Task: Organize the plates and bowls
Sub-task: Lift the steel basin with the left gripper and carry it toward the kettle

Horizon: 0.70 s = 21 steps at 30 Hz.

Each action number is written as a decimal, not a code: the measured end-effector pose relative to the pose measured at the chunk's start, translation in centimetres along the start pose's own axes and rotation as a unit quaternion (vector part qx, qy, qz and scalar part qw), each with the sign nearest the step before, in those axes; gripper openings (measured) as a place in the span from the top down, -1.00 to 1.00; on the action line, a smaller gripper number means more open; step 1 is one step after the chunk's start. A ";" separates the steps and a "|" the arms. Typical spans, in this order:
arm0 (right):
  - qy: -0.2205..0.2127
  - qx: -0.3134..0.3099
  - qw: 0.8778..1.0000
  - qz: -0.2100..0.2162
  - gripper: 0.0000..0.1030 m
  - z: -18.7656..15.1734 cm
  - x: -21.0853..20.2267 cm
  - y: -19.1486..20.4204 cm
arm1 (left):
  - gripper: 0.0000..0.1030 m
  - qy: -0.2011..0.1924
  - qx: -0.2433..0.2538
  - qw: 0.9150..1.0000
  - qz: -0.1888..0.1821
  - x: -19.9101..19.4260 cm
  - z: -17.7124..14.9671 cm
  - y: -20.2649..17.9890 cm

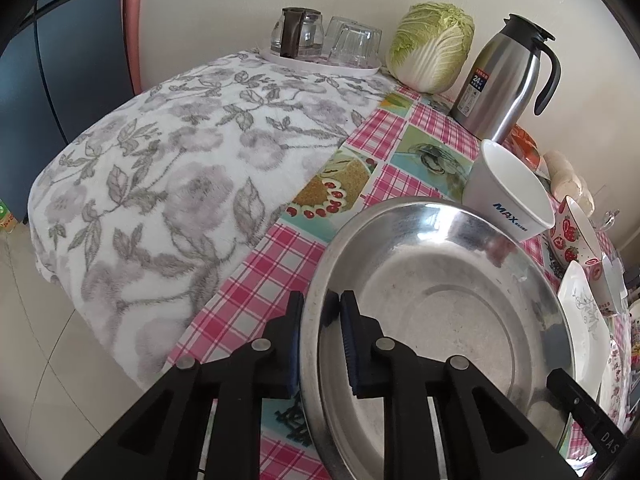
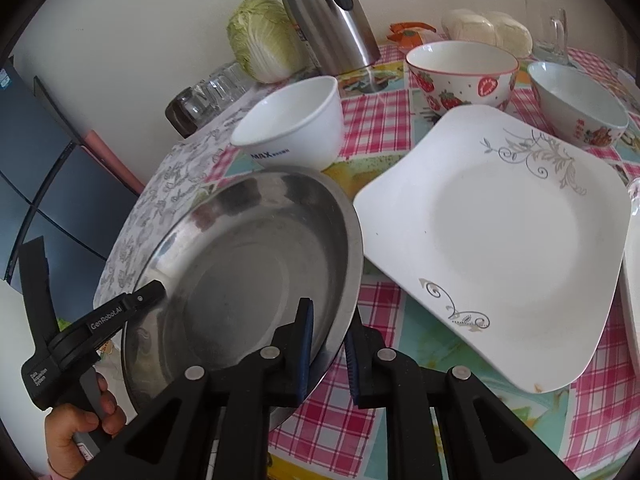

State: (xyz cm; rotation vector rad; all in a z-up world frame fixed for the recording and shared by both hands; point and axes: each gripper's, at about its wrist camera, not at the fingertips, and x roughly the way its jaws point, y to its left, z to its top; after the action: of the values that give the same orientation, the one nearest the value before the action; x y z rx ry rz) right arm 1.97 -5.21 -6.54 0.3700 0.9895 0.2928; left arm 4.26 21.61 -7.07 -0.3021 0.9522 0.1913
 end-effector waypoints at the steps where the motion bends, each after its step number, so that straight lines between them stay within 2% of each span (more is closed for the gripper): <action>1: -0.002 -0.005 1.000 0.001 0.69 0.1 -0.2 0.1 | 0.64 -0.002 0.000 1.000 0.000 -0.2 0.0 0.0; 8: -0.024 -0.011 0.999 0.019 0.69 0.5 -1.8 0.3 | 0.65 -0.022 0.008 1.000 0.005 -2.5 0.4 -0.5; 12: -0.051 -0.014 0.998 0.030 0.69 1.0 -3.6 0.2 | 0.65 -0.043 0.016 0.999 0.001 -4.7 0.9 -1.5; 16: -0.084 -0.014 0.996 0.032 0.69 1.4 -5.5 -0.4 | 0.65 -0.069 0.031 0.997 -0.005 -7.1 1.8 -3.5; 21: -0.115 0.018 0.992 0.038 0.69 2.0 -7.7 -2.6 | 0.65 -0.091 0.052 0.994 -0.019 -9.3 2.8 -7.0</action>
State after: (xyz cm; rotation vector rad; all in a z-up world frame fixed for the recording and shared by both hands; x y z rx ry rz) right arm -0.10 -11.03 -0.87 0.4634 0.7552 0.2939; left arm 3.16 15.72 3.33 -0.2033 0.7716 0.1322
